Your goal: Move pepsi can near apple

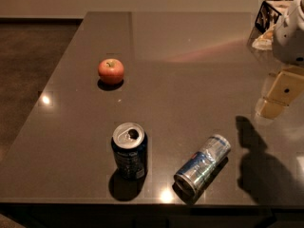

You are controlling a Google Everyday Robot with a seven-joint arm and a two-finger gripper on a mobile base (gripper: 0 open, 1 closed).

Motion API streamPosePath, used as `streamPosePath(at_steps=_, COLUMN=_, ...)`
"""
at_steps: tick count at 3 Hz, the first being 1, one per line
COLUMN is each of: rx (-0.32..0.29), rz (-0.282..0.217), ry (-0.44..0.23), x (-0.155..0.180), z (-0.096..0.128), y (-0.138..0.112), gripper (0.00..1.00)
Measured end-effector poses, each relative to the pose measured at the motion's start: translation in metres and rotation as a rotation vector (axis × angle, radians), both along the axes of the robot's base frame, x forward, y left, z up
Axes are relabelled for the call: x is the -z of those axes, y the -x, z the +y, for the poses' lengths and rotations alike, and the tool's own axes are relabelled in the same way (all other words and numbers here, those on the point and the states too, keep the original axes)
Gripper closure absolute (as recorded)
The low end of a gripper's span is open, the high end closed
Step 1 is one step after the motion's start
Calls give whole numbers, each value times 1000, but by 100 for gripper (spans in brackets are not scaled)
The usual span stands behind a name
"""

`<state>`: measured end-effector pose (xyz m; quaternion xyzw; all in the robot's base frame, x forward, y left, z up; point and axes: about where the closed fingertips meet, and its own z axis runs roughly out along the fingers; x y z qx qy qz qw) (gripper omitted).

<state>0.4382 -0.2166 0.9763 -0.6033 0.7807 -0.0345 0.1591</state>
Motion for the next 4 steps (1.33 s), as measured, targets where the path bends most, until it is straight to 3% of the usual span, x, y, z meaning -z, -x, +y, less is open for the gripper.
streamPosePath(at_steps=1, rx=0, rz=0, ry=0, x=0, z=0, y=0, gripper=0)
streamPosePath(at_steps=2, rx=-37, rz=34, ry=-47, x=1, z=14, y=2, gripper=0)
streamPosePath(at_steps=4, rx=-214, rz=93, ry=-165, x=25, z=88, y=26, gripper=0)
